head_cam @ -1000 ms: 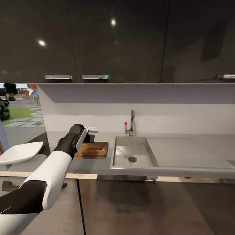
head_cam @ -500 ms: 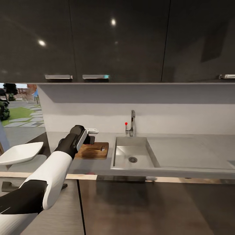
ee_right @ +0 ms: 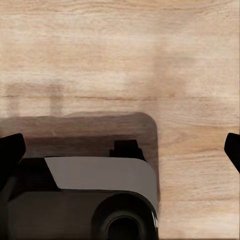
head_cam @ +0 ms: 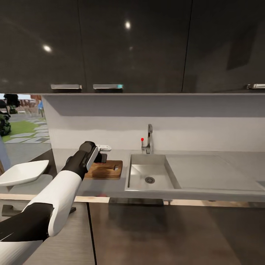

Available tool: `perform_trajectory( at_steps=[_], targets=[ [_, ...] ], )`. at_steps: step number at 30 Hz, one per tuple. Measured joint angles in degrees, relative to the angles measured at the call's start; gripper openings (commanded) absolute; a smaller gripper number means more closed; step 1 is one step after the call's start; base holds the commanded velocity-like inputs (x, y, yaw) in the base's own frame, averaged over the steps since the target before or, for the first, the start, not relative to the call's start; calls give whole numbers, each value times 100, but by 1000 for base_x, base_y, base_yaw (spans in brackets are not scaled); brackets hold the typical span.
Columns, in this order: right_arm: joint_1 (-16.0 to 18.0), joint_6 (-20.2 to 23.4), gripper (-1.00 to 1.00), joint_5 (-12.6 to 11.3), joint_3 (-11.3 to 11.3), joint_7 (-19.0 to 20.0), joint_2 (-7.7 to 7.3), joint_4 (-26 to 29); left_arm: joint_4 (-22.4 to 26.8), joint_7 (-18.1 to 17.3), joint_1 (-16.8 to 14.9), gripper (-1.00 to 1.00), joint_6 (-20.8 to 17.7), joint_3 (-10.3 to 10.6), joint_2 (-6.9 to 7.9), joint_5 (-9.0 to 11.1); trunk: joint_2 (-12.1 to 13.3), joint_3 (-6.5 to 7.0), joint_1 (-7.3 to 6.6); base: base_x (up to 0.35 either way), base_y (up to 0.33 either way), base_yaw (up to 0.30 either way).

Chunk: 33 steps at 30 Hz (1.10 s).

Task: In the kitchen, take the Vidalia onion out of the sink, dice it on the chopping board with the paring knife, put the diced onion into the bowl on the countertop, then place both the paring knife and the chopping board into the sink.

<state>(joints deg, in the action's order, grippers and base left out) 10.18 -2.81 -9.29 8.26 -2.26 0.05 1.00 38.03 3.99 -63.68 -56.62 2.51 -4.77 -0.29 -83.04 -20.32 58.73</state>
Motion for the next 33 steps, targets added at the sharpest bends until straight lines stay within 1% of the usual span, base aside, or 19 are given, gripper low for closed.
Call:
perform_trajectory(
  at_steps=[5,27,33],
  targets=[
    [-2,78,100,-5,4,29,10,2,-35,1,0,-100,0,0,-3,-1,0,-24,0,0,0,0],
    [-2,89,100,-5,-5,32,11,19,-2,19,0,-100,-11,-7,-5,-18,0,-221,0,0,0,0],
    [-2,89,100,-5,-5,33,11,19,14,19,0,-100,-17,-8,-7,-17,239,-169,-131,0,0,0]
  ],
)
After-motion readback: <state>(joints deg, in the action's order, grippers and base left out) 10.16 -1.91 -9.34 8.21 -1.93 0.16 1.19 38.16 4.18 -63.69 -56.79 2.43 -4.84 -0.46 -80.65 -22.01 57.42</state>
